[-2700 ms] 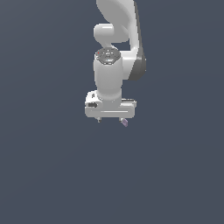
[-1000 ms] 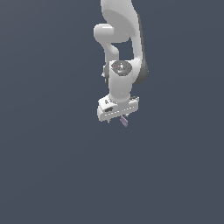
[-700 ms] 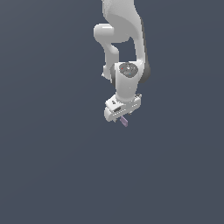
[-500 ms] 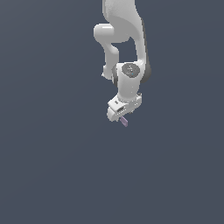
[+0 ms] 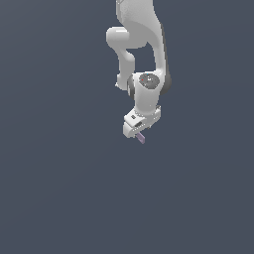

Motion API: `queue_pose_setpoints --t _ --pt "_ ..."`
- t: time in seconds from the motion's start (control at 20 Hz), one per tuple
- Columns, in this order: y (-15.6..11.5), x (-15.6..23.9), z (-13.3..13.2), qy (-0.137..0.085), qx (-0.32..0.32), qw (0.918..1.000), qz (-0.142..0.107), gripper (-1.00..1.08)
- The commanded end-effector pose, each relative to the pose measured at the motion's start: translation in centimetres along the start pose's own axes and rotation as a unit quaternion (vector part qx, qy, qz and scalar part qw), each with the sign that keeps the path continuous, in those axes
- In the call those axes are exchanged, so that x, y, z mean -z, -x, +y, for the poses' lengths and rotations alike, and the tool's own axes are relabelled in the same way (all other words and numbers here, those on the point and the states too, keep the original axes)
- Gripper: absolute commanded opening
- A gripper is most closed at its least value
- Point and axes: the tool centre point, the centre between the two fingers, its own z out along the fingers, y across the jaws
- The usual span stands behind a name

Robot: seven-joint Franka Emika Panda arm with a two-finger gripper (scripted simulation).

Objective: Pick up the object and move it to a goal position.

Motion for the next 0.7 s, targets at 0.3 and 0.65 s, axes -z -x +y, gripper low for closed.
queue_pose_setpoints --t 0.3,0.65 --pt "0.1 -3.6 -0.1 0.000 0.002 1.0000 0.000 1.00" --pt "0.1 -4.6 -0.1 0.000 0.003 1.0000 0.000 -1.00"
